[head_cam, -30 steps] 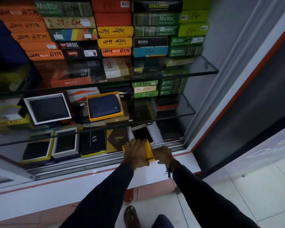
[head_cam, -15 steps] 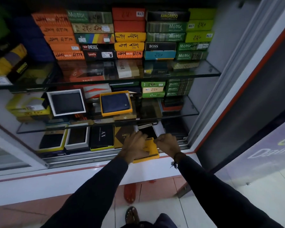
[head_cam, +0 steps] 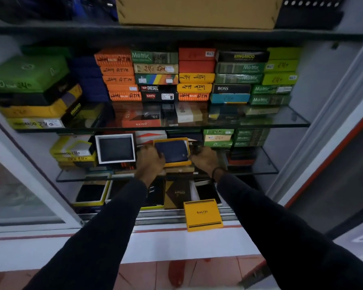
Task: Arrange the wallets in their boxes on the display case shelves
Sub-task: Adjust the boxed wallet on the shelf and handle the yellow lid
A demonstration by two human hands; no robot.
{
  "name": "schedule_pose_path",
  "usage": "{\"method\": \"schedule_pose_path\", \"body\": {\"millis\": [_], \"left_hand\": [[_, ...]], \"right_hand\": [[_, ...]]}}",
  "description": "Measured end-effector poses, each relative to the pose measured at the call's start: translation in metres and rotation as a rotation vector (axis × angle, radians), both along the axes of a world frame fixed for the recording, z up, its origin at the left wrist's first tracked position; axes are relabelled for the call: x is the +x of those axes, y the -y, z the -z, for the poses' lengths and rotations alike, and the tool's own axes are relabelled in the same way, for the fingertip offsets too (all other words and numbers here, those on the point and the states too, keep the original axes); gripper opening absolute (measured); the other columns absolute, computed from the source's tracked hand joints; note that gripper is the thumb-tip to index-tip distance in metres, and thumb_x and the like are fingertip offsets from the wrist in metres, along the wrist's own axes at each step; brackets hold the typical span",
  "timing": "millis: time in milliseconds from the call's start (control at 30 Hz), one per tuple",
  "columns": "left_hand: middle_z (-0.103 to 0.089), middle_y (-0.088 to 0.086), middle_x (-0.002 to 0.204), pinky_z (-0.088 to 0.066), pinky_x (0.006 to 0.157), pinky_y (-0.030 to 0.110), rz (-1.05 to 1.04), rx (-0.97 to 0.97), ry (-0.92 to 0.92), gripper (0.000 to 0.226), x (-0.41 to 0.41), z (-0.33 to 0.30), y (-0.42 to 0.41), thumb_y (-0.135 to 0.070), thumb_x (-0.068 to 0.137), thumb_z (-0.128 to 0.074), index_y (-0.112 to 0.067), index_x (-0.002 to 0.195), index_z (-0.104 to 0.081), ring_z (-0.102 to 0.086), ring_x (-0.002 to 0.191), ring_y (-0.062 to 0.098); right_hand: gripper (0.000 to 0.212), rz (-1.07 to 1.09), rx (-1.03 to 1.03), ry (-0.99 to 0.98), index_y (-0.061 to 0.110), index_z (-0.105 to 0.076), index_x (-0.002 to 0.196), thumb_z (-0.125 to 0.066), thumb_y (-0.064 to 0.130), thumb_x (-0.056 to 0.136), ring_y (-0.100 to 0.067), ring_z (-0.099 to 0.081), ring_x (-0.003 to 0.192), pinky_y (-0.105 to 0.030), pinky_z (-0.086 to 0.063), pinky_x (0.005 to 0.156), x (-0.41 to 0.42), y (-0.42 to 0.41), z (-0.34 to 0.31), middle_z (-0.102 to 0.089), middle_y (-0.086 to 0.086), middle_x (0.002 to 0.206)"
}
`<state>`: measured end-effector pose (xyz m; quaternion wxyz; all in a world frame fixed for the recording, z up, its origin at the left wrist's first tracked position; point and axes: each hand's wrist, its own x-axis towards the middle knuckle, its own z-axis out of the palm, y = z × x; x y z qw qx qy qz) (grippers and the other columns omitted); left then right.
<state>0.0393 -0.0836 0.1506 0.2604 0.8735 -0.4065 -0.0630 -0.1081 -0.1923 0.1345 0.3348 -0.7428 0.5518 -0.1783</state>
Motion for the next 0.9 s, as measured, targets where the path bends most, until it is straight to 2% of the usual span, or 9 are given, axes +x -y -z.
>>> {"method": "schedule_pose_path", "body": {"millis": [100, 167, 233, 300, 400, 500, 567, 700, 900], "left_hand": [[-0.067, 0.021, 0.122, -0.048, 0.079, 0.036, 0.004, 0.028, -0.216, 0.037, 0.009, 0.012, 0.008, -0.027, 0.095, -0.064, -0.001, 0.122, -0.062, -0.066, 0.11, 0.037], [-0.07, 0.017, 0.12, -0.052, 0.083, 0.035, -0.009, -0.045, -0.279, 0.036, 0.013, 0.021, 0.01, -0.026, 0.091, -0.069, -0.006, 0.121, -0.065, -0.067, 0.108, 0.035], [-0.073, 0.012, 0.114, -0.055, 0.079, 0.032, -0.028, -0.144, -0.294, 0.034, 0.016, 0.028, 0.006, -0.023, 0.085, -0.075, -0.01, 0.116, -0.067, -0.07, 0.101, 0.03], [-0.074, 0.009, 0.109, -0.053, 0.07, 0.026, -0.04, -0.228, -0.259, 0.036, 0.017, 0.031, 0.0, -0.02, 0.08, -0.08, -0.012, 0.113, -0.067, -0.069, 0.094, 0.024], [-0.072, 0.01, 0.116, -0.055, 0.081, 0.03, -0.053, -0.277, -0.232, 0.04, 0.021, 0.027, 0.0, -0.015, 0.08, -0.08, -0.011, 0.117, -0.065, -0.069, 0.104, 0.026], [-0.07, 0.016, 0.12, -0.056, 0.088, 0.033, -0.071, -0.227, -0.215, 0.036, 0.028, 0.02, 0.009, -0.016, 0.087, -0.075, -0.007, 0.12, -0.065, -0.068, 0.109, 0.031], [-0.069, 0.019, 0.12, -0.057, 0.093, 0.041, -0.064, -0.195, -0.175, 0.036, 0.032, 0.018, 0.013, -0.019, 0.089, -0.073, -0.003, 0.12, -0.065, -0.067, 0.109, 0.034], [-0.067, 0.018, 0.122, -0.058, 0.092, 0.04, -0.042, -0.186, -0.18, 0.036, 0.035, 0.02, 0.018, -0.018, 0.091, -0.071, -0.004, 0.122, -0.063, -0.067, 0.109, 0.031], [-0.067, 0.015, 0.123, -0.055, 0.089, 0.033, -0.04, -0.233, -0.139, 0.039, 0.027, 0.024, 0.01, -0.019, 0.09, -0.072, -0.006, 0.125, -0.061, -0.066, 0.112, 0.03]], "right_hand": [[0.042, 0.003, 0.071, -0.006, 0.013, -0.073, 0.116, -0.072, 0.038, 0.081, -0.031, -0.064, 0.116, -0.03, -0.051, 0.09, 0.014, 0.012, 0.01, -0.07, -0.01, 0.122], [0.033, -0.006, 0.097, 0.049, 0.013, -0.077, 0.108, -0.077, 0.031, 0.08, -0.025, -0.068, 0.107, -0.027, -0.051, 0.084, 0.017, 0.014, 0.015, -0.074, -0.008, 0.111], [0.024, 0.025, 0.109, 0.172, 0.011, -0.078, 0.098, -0.082, 0.017, 0.075, -0.019, -0.068, 0.091, -0.021, -0.054, 0.073, 0.017, 0.011, 0.017, -0.074, -0.005, 0.094], [0.02, 0.088, 0.109, 0.286, 0.015, -0.074, 0.087, -0.082, 0.007, 0.071, -0.011, -0.062, 0.078, -0.009, -0.046, 0.058, 0.019, 0.007, 0.016, -0.066, 0.005, 0.075], [0.026, 0.09, 0.117, 0.331, 0.025, -0.063, 0.072, -0.081, 0.006, 0.071, 0.0, -0.054, 0.066, -0.01, -0.041, 0.058, 0.03, 0.004, 0.01, -0.056, 0.015, 0.065], [0.027, 0.081, 0.134, 0.36, 0.005, -0.075, 0.1, -0.08, 0.004, 0.074, -0.009, -0.064, 0.08, -0.003, -0.044, 0.066, 0.044, 0.007, 0.008, -0.072, 0.002, 0.085], [0.036, 0.092, 0.133, 0.35, 0.003, -0.074, 0.11, -0.081, 0.006, 0.074, -0.014, -0.067, 0.094, -0.014, -0.048, 0.081, 0.048, 0.007, 0.009, -0.076, -0.008, 0.106], [0.038, 0.123, 0.132, 0.357, 0.005, -0.075, 0.111, -0.082, 0.005, 0.074, -0.023, -0.07, 0.107, -0.029, -0.054, 0.096, 0.047, 0.008, 0.01, -0.076, -0.011, 0.113], [0.033, 0.142, 0.139, 0.38, 0.011, -0.076, 0.107, -0.082, 0.011, 0.075, -0.013, -0.063, 0.093, -0.016, -0.045, 0.078, 0.037, 0.002, 0.007, -0.073, -0.003, 0.107]]}}
